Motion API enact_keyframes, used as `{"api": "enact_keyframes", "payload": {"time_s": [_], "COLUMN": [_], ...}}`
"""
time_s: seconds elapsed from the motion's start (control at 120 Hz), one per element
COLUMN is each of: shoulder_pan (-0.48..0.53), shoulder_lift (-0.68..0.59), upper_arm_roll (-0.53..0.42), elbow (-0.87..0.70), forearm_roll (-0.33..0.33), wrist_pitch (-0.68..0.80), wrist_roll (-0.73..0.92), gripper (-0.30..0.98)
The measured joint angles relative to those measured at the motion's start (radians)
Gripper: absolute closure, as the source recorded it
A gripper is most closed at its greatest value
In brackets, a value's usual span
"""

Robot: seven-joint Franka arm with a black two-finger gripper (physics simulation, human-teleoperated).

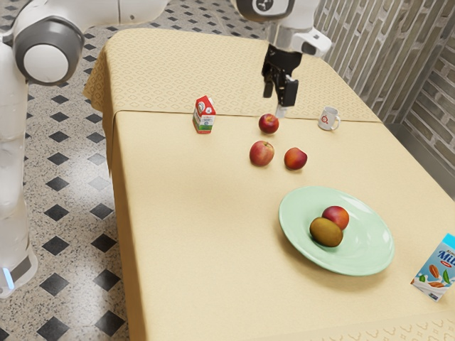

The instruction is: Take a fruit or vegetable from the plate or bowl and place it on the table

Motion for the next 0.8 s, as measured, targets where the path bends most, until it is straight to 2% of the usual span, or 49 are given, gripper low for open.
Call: {"api": "enact_keyframes", "payload": {"time_s": [0.25,0.383,0.475,0.642,0.8], "shoulder_pan": [0.006,-0.047,-0.093,-0.07,-0.076], "shoulder_lift": [0.003,0.014,0.061,0.18,0.231], "upper_arm_roll": [0.003,-0.017,-0.018,-0.012,-0.016], "elbow": [0.009,0.026,0.028,0.107,0.131], "forearm_roll": [-0.008,0.047,0.064,0.074,0.063], "wrist_pitch": [-0.01,0.035,0.087,0.191,0.278], "wrist_roll": [0.01,0.012,0.009,0.004,0.001], "gripper": [0.0,0.0,0.0,0.0,0.0]}}
